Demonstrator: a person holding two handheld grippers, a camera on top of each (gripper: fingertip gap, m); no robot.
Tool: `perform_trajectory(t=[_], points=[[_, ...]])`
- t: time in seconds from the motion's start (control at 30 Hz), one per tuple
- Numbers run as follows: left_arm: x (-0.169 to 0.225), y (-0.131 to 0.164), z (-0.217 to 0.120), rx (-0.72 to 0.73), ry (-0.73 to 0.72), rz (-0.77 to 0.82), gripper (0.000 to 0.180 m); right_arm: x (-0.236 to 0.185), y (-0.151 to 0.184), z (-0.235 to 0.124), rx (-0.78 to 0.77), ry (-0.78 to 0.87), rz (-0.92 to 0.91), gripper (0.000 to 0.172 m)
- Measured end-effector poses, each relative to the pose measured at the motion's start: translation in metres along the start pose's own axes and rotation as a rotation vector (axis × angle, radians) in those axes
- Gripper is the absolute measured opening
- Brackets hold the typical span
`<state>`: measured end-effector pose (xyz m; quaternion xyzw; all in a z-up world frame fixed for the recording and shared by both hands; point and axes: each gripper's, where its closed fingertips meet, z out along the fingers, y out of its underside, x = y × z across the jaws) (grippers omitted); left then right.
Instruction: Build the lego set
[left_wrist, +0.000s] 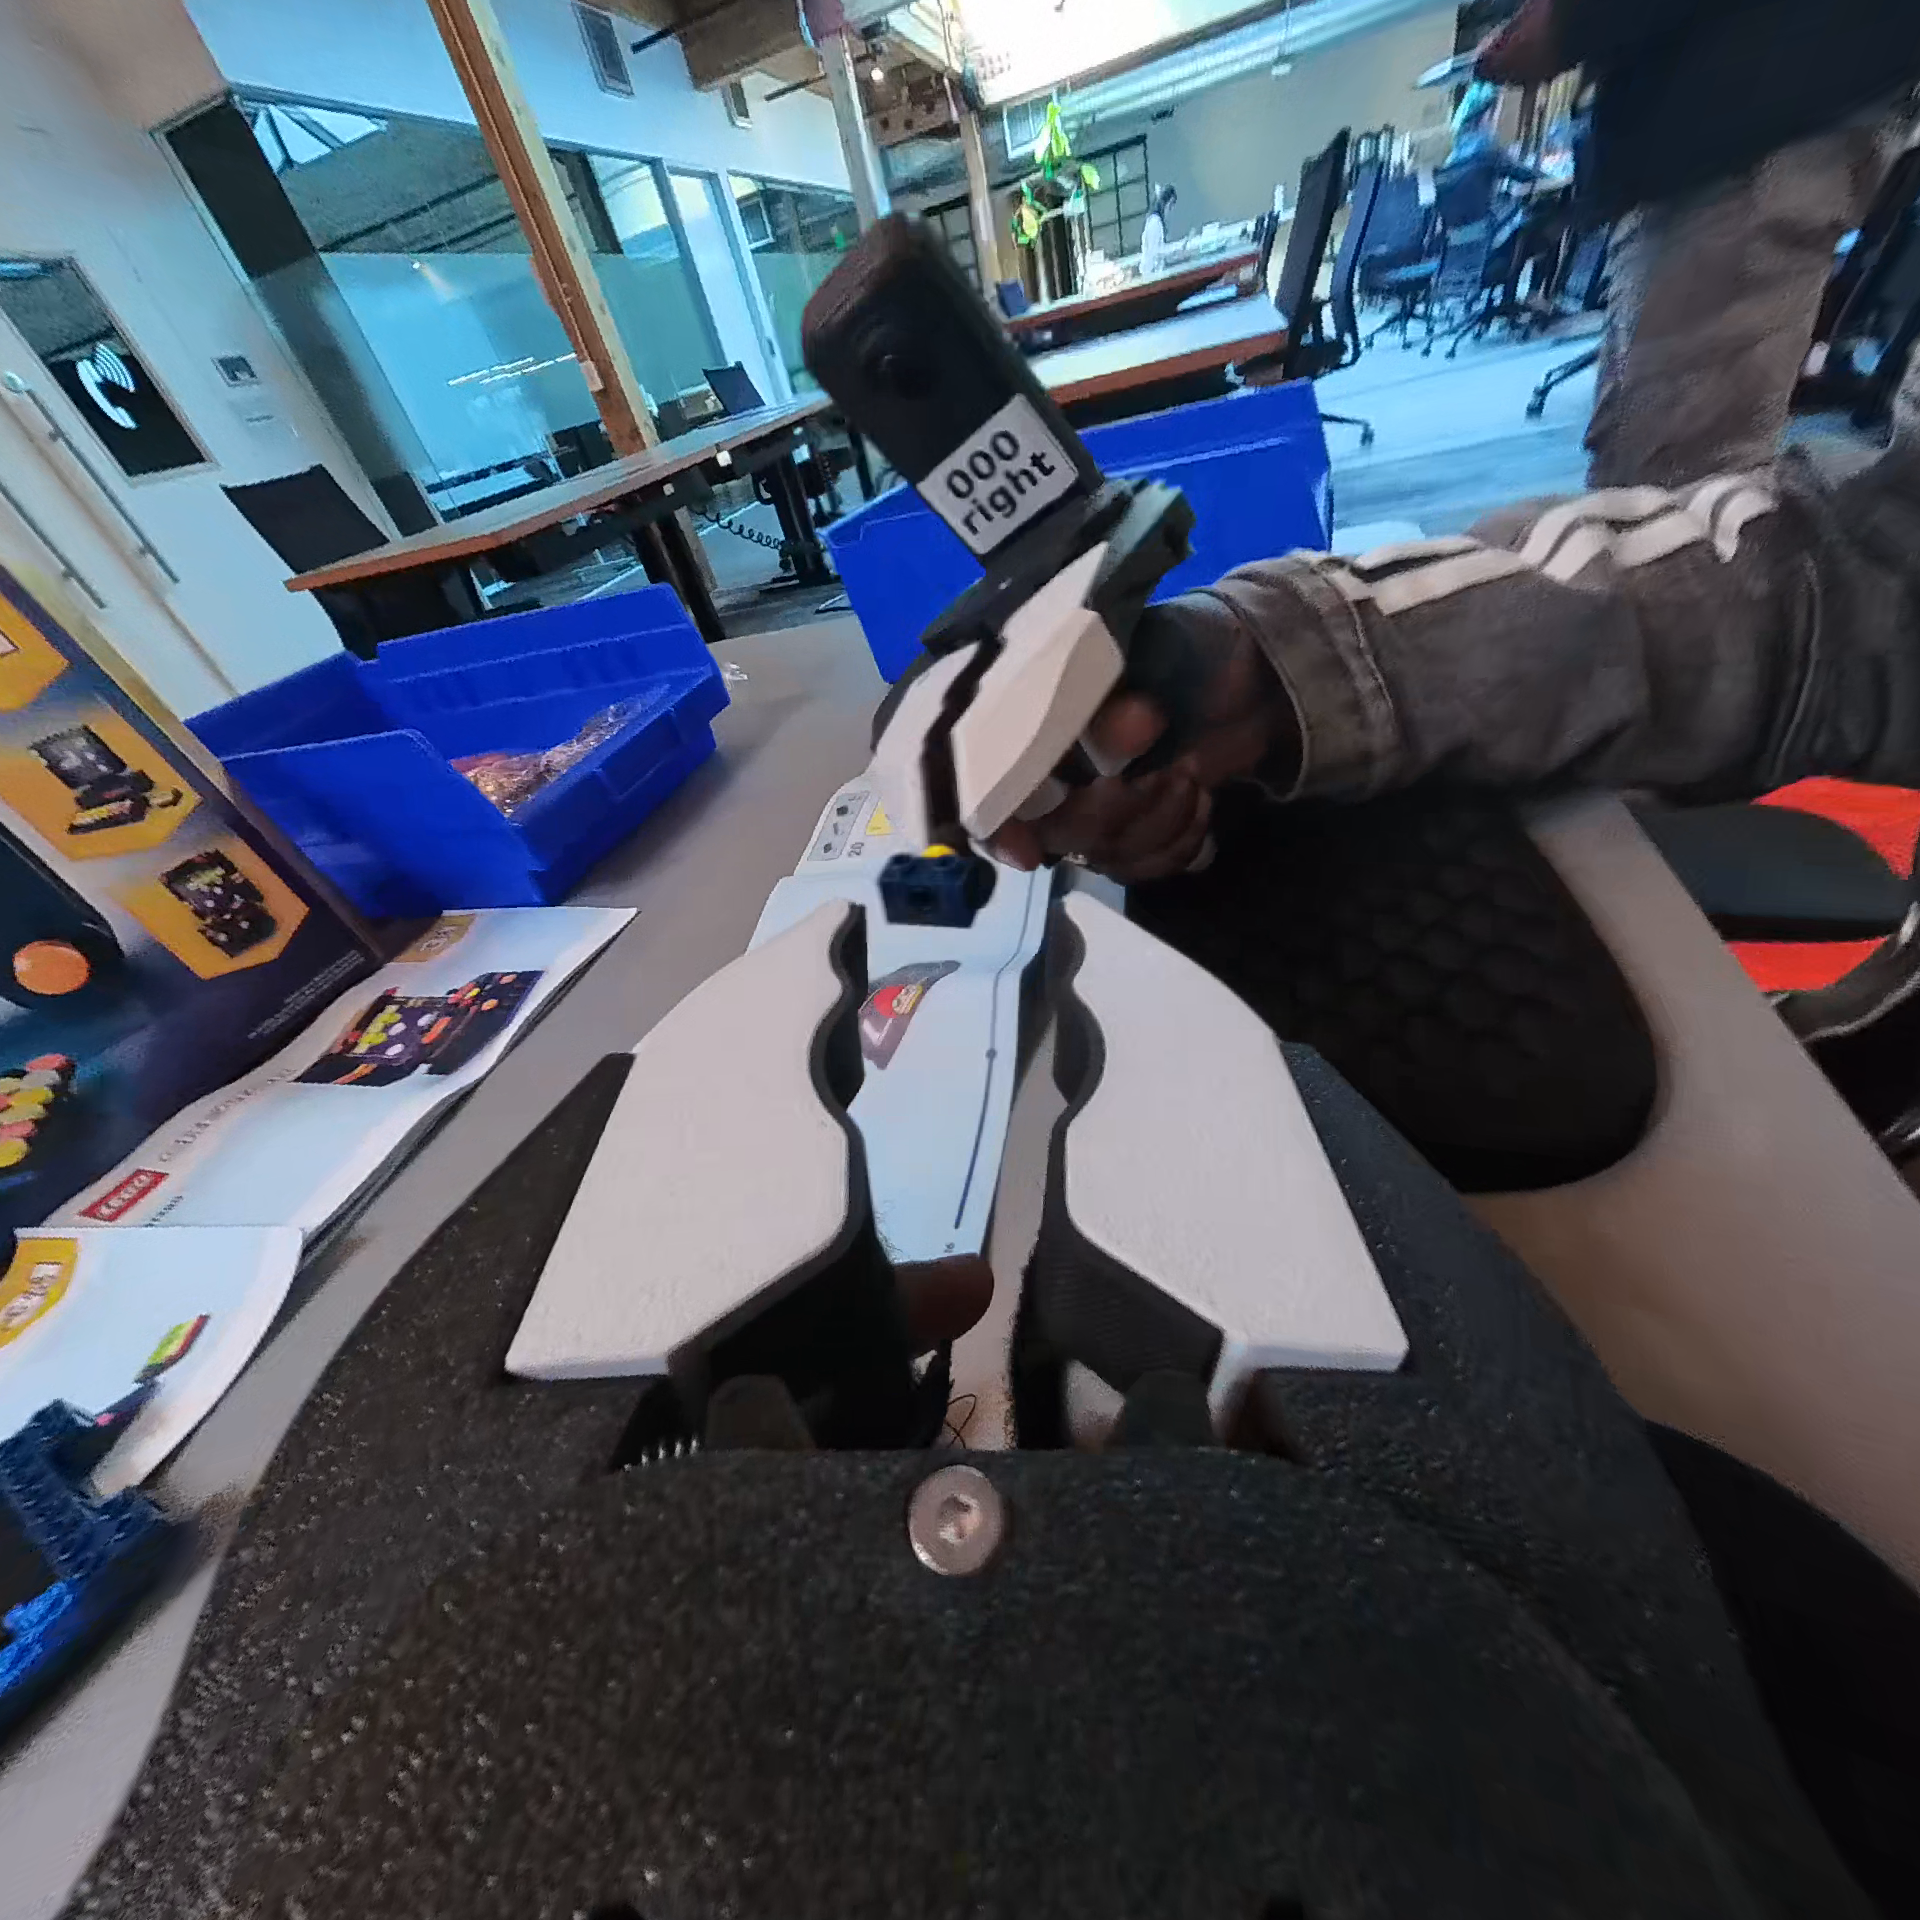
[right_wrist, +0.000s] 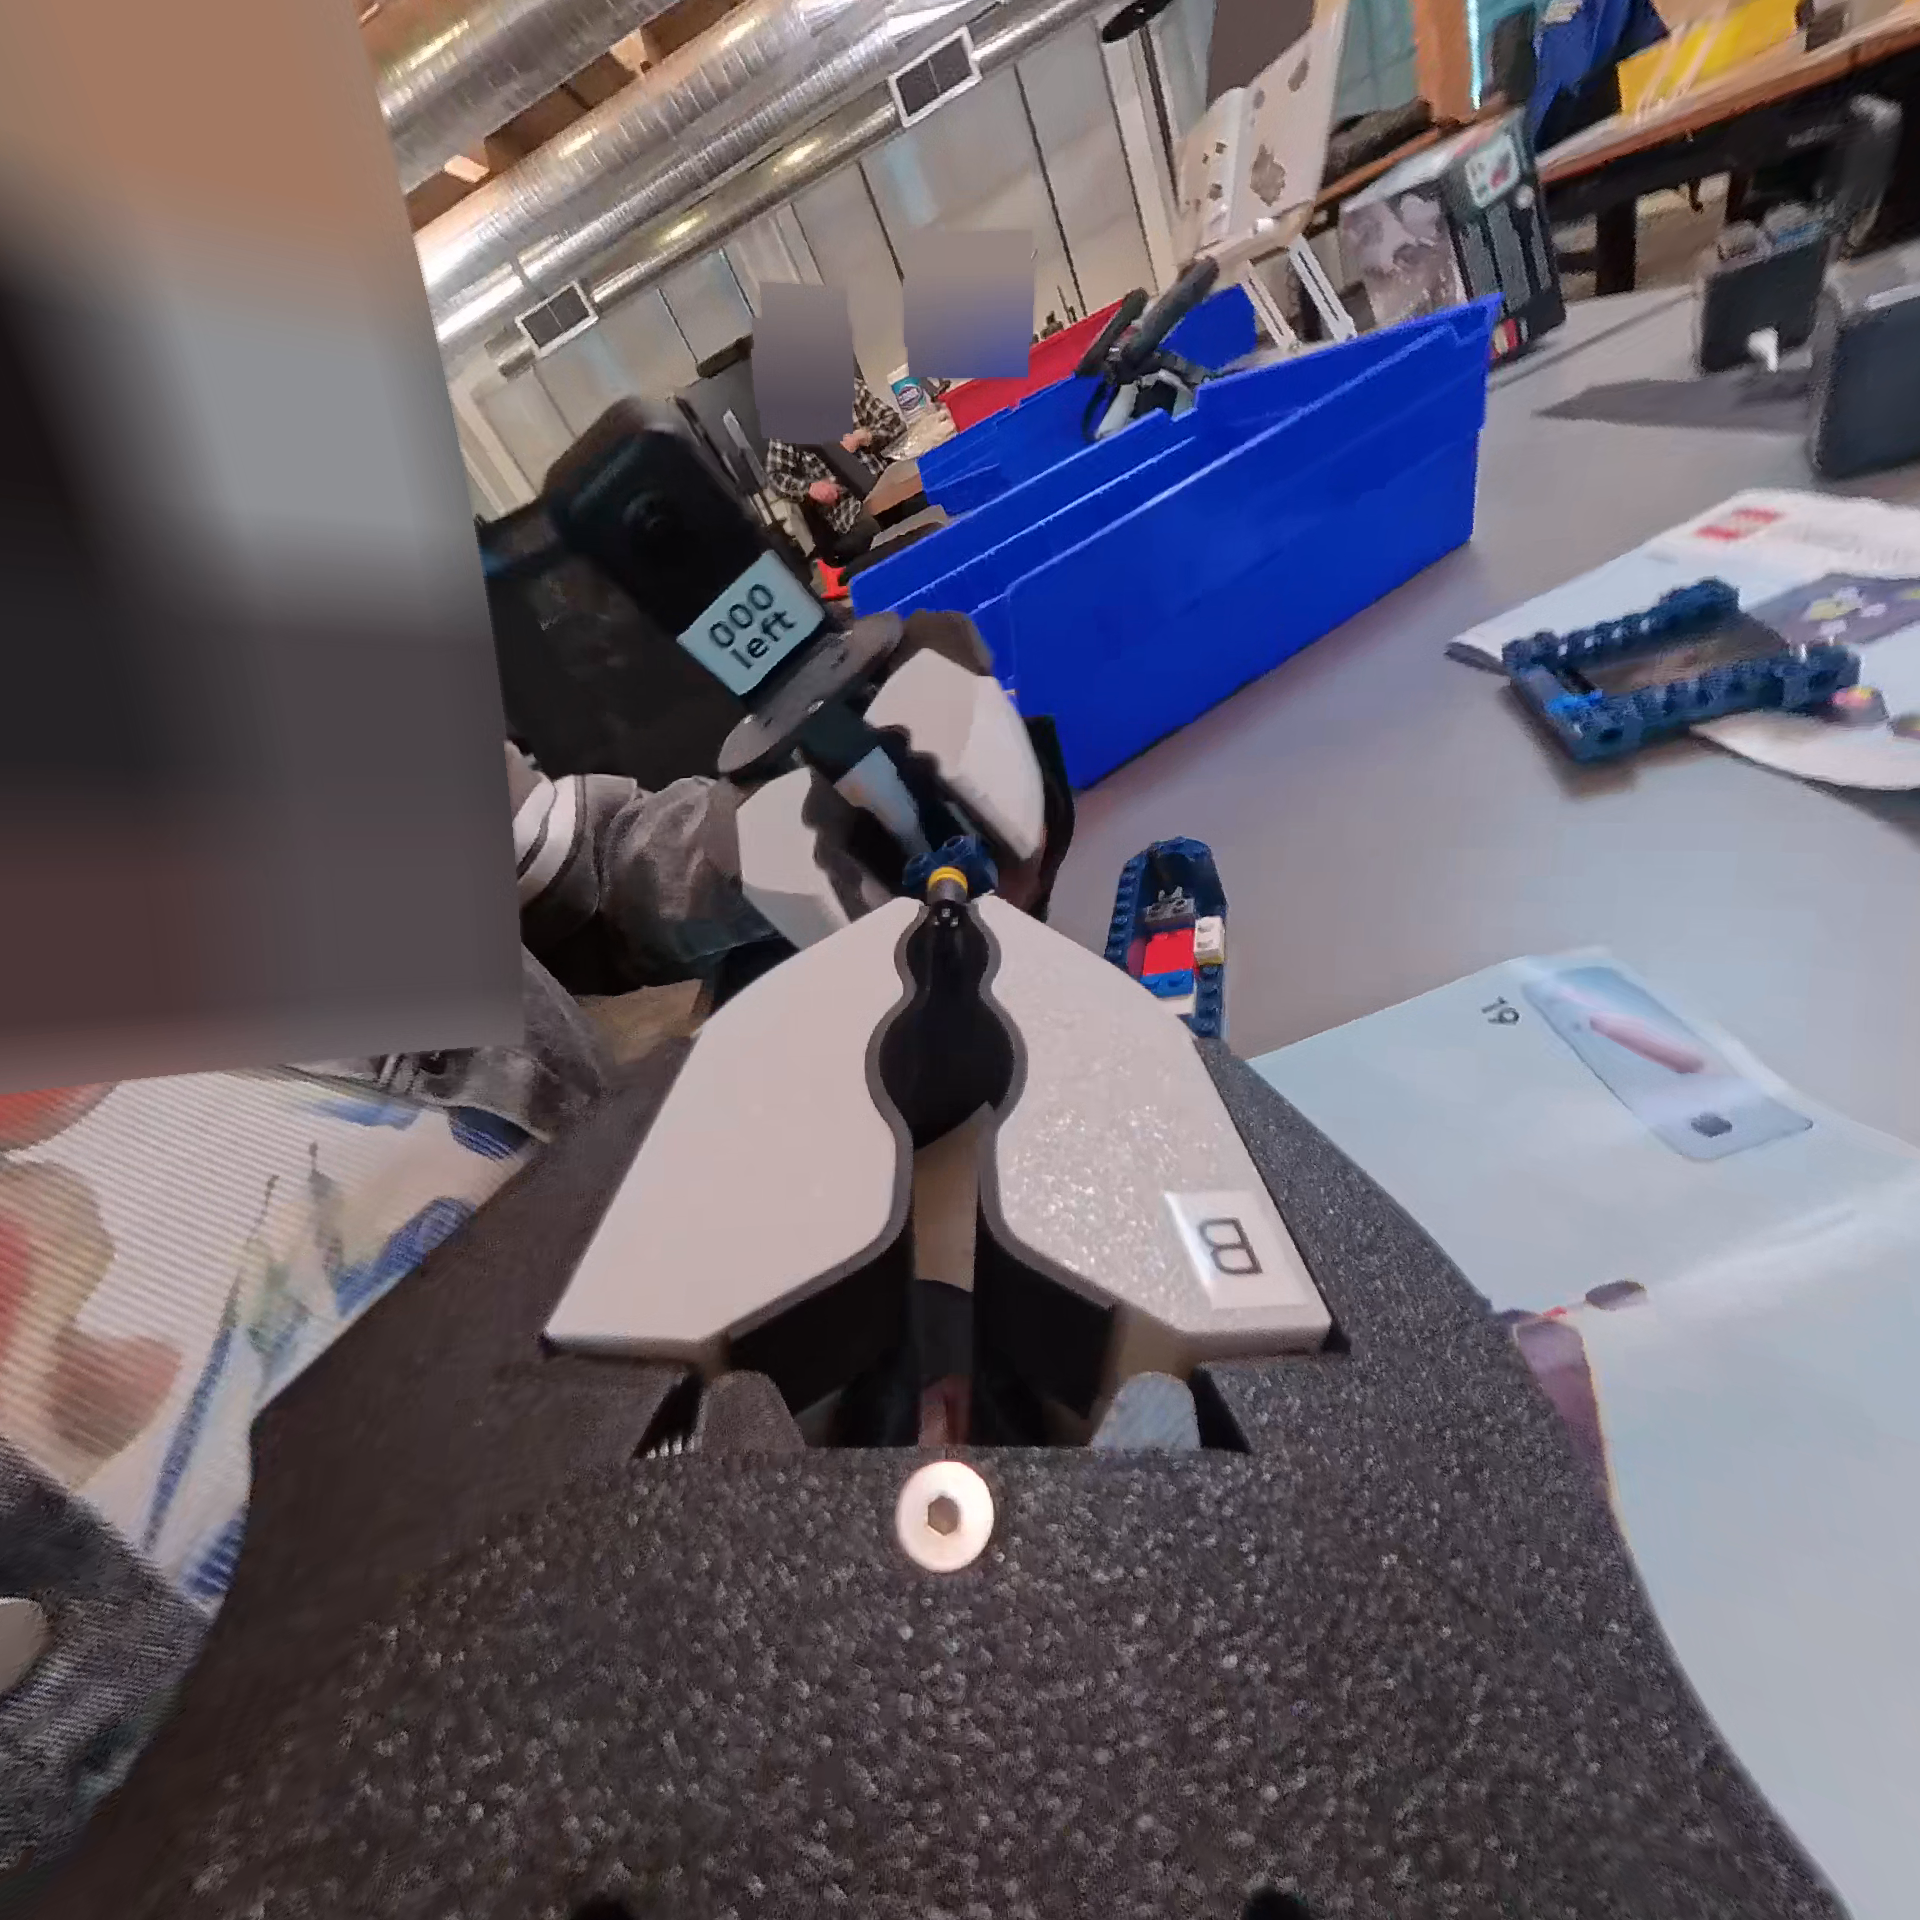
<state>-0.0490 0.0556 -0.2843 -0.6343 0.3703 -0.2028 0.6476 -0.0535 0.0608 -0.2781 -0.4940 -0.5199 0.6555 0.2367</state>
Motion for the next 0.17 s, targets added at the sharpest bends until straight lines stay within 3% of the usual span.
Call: perform_trajectory(t=[0.17], points=[[0.0047,-0.0012,-0.0006,0.016,0.039,0.011,0.033,-0.006,0.006,0.0061,-0.048,0.008,-0.074,0.005]])
